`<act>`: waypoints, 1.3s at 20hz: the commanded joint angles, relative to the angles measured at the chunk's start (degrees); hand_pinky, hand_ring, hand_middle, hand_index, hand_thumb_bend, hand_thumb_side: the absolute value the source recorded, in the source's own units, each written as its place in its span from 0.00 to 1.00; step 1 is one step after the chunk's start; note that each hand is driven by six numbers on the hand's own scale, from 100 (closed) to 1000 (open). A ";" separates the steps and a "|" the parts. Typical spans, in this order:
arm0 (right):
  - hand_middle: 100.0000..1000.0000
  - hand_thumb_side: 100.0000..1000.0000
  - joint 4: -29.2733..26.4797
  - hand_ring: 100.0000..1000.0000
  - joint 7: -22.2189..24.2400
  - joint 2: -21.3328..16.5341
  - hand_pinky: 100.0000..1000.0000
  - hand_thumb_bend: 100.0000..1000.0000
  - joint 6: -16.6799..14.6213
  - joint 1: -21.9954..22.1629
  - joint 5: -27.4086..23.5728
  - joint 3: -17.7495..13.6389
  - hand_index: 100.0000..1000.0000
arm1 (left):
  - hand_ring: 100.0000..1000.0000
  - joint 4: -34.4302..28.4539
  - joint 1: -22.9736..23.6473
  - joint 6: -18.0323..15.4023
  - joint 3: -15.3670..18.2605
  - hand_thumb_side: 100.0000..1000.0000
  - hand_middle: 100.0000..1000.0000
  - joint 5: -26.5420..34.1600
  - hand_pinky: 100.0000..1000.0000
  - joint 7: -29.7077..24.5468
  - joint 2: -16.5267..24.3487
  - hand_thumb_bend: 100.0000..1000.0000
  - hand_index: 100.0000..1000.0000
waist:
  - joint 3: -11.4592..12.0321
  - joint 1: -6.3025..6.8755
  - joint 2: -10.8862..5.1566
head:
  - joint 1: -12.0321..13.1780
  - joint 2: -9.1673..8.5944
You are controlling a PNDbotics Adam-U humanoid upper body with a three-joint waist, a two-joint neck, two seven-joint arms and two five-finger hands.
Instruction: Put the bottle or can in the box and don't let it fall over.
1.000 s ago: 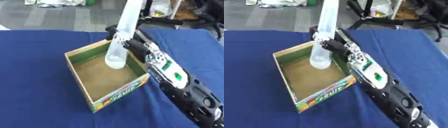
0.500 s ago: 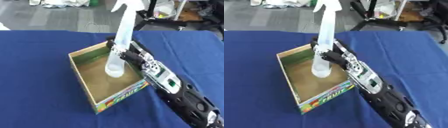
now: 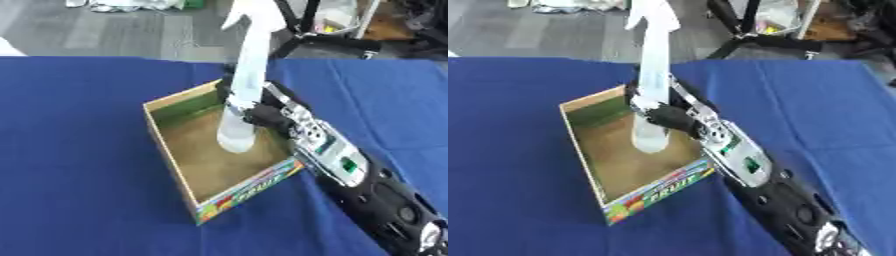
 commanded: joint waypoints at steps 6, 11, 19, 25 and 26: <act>1.00 0.90 -2.88 1.00 8.52 -2.37 1.00 0.00 1.32 -0.29 8.63 -2.11 1.00 | 1.00 -1.15 -0.07 0.03 0.19 0.58 1.00 -0.02 0.94 -0.67 1.32 0.33 0.78 | -0.46 0.13 -1.09 | 0.04 0.51; 1.00 0.92 -3.83 1.00 9.51 -2.80 1.00 0.00 3.01 0.30 9.29 -3.44 1.00 | 1.00 -1.07 0.18 -0.03 0.35 0.57 1.00 -0.19 0.94 -0.68 1.51 0.33 0.78 | -0.78 0.06 -1.17 | 0.30 0.60; 1.00 0.94 -4.54 1.00 9.69 -3.09 1.00 0.00 4.24 0.95 9.70 -3.98 1.00 | 1.00 -0.97 0.39 -0.12 0.42 0.57 1.00 -0.42 0.94 -0.77 1.68 0.33 0.78 | -0.92 0.01 -1.19 | 0.32 0.51; 1.00 0.48 -3.59 1.00 10.16 -2.63 1.00 0.00 4.47 1.07 10.15 -3.62 1.00 | 1.00 -0.98 0.36 -0.05 0.45 0.57 1.00 -0.41 0.94 -0.73 1.61 0.33 0.78 | -0.82 -0.07 -1.22 | 0.02 0.88; 1.00 0.44 -3.64 1.00 10.32 -2.62 1.00 0.00 4.55 1.05 9.74 -3.70 1.00 | 1.00 -0.99 0.36 -0.04 0.47 0.57 1.00 -0.39 0.94 -0.71 1.60 0.33 0.78 | -0.82 -0.08 -1.23 | 0.02 0.94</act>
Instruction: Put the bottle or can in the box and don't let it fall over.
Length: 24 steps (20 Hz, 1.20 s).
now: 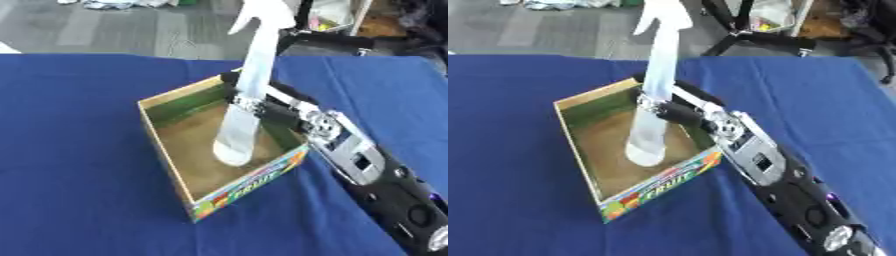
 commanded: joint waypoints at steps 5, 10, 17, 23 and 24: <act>1.00 0.25 -2.61 1.00 1.18 -1.67 1.00 0.00 0.13 -0.77 -2.18 -1.29 1.00 | 1.00 -1.00 -0.26 -0.01 0.51 0.57 1.00 -0.16 0.94 -0.19 1.65 0.33 0.78 | -0.04 0.15 -1.31 | -0.07 0.51; 1.00 0.13 -4.64 1.00 3.20 -2.41 1.00 0.00 0.74 -0.22 -2.07 -1.59 1.00 | 1.00 -0.99 -0.10 -0.01 0.60 0.57 1.00 -0.26 0.94 -0.19 1.81 0.33 0.78 | -0.25 0.07 -1.46 | -0.07 0.58; 1.00 0.13 -6.06 1.00 3.21 -2.77 1.00 0.00 1.75 0.43 -2.67 -2.19 1.00 | 1.00 -0.99 0.01 0.00 0.67 0.56 1.00 -0.28 0.95 -0.12 1.92 0.33 0.78 | -0.44 -0.02 -1.57 | 0.06 0.72; 1.00 0.13 -8.09 1.00 2.78 -3.77 1.00 0.00 1.86 2.03 -3.12 -2.53 1.00 | 1.00 -0.95 0.30 -0.03 0.79 0.56 1.00 -0.44 0.95 -0.05 2.19 0.33 0.78 | -0.84 -0.19 -1.79 | 0.28 0.94; 1.00 0.13 -8.41 1.00 2.74 -3.96 1.00 0.00 1.90 2.40 -3.18 -2.61 1.00 | 1.00 -0.93 0.39 -0.04 0.81 0.56 1.00 -0.48 0.95 -0.05 2.27 0.33 0.78 | -0.94 -0.22 -1.85 | 0.30 0.95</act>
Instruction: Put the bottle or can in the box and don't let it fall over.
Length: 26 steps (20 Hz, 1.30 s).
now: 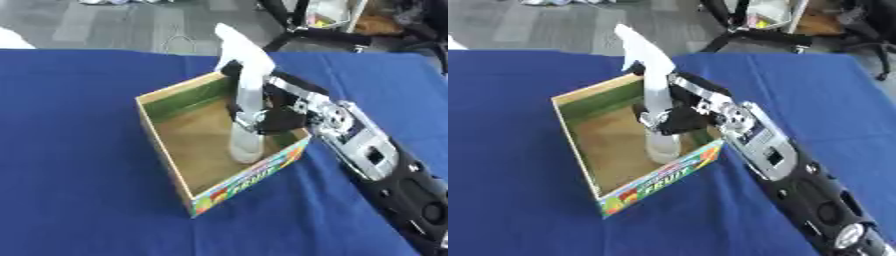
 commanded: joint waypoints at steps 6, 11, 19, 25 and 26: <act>1.00 0.13 -3.67 1.00 -0.64 -2.63 1.00 0.00 0.67 1.16 -1.95 -1.77 1.00 | 1.00 -0.82 0.27 -0.17 0.90 0.56 1.00 -0.58 0.95 0.00 2.19 0.33 0.78 | -0.50 0.12 -1.53 | 0.25 0.07; 1.00 0.13 -4.17 1.00 -0.62 -3.02 1.00 0.00 1.31 1.68 -3.21 -2.42 1.00 | 1.00 -0.74 0.38 -0.24 0.94 0.56 1.00 -0.69 0.95 -0.08 2.27 0.34 0.78 | -0.54 0.07 -1.49 | 0.24 0.10; 1.00 0.13 -4.00 1.00 -0.21 -3.99 1.00 0.00 1.74 1.57 -4.32 -3.36 1.00 | 1.00 -0.81 0.36 -0.28 0.99 0.56 1.00 -0.72 0.95 -0.11 2.23 0.34 0.78 | -0.42 0.05 -1.46 | 0.06 -0.12; 1.00 0.13 -6.43 1.00 -1.40 -5.73 1.00 0.00 1.49 4.39 -4.59 -4.01 1.00 | 1.00 -0.88 0.60 -0.16 1.13 0.56 1.00 -0.97 0.95 0.20 2.51 0.34 0.78 | -0.68 -0.29 -1.85 | 0.54 0.18; 1.00 0.13 -6.88 1.00 -1.65 -5.94 1.00 0.00 1.43 4.90 -4.67 -4.16 1.00 | 1.00 -0.89 0.65 -0.14 1.10 0.56 1.00 -0.99 0.95 0.22 2.57 0.34 0.78 | -0.73 -0.34 -1.94 | 0.62 0.04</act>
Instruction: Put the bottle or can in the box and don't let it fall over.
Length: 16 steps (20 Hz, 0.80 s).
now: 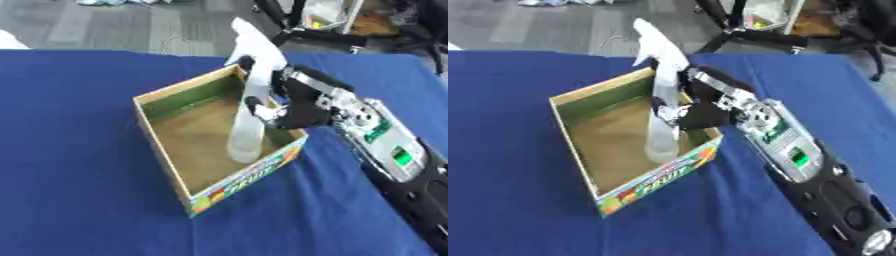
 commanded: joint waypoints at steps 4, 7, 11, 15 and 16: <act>1.00 0.14 -4.01 1.00 -1.53 -3.07 1.00 0.00 -0.28 1.76 -1.01 -1.89 1.00 | 1.00 -0.93 -0.09 -0.06 0.65 0.56 1.00 -0.58 0.95 0.20 2.00 0.34 0.78 | -0.24 0.10 -1.76 | 0.50 -0.80; 1.00 0.14 -4.91 1.00 -2.12 -3.39 1.00 0.00 -0.08 2.77 -1.44 -2.54 1.00 | 1.00 -0.93 0.00 -0.07 0.65 0.56 1.00 -0.62 0.95 0.20 2.06 0.34 0.78 | -0.34 0.12 -1.80 | 0.72 -1.38; 1.00 0.14 -5.96 1.00 -2.76 -3.82 1.00 0.00 0.24 3.89 -1.98 -3.37 1.00 | 1.00 -0.83 0.18 -0.12 0.71 0.56 1.00 -0.72 0.95 0.15 2.11 0.35 0.78 | -0.49 0.17 -1.74 | 0.48 -2.16; 1.00 0.14 -6.81 1.00 -3.81 -4.28 1.00 0.00 0.39 4.55 -2.35 -4.13 1.00 | 1.00 -0.72 0.31 -0.25 0.78 0.56 1.00 -0.80 0.95 0.10 2.14 0.35 0.78 | -0.62 0.27 -1.70 | -0.01 -1.98; 1.00 0.14 -6.99 1.00 -4.16 -4.38 1.00 0.00 0.49 4.86 -2.35 -4.28 1.00 | 1.00 -0.68 0.40 -0.27 0.78 0.56 1.00 -0.81 0.95 0.09 2.18 0.35 0.78 | -0.70 0.27 -1.73 | -0.22 -1.76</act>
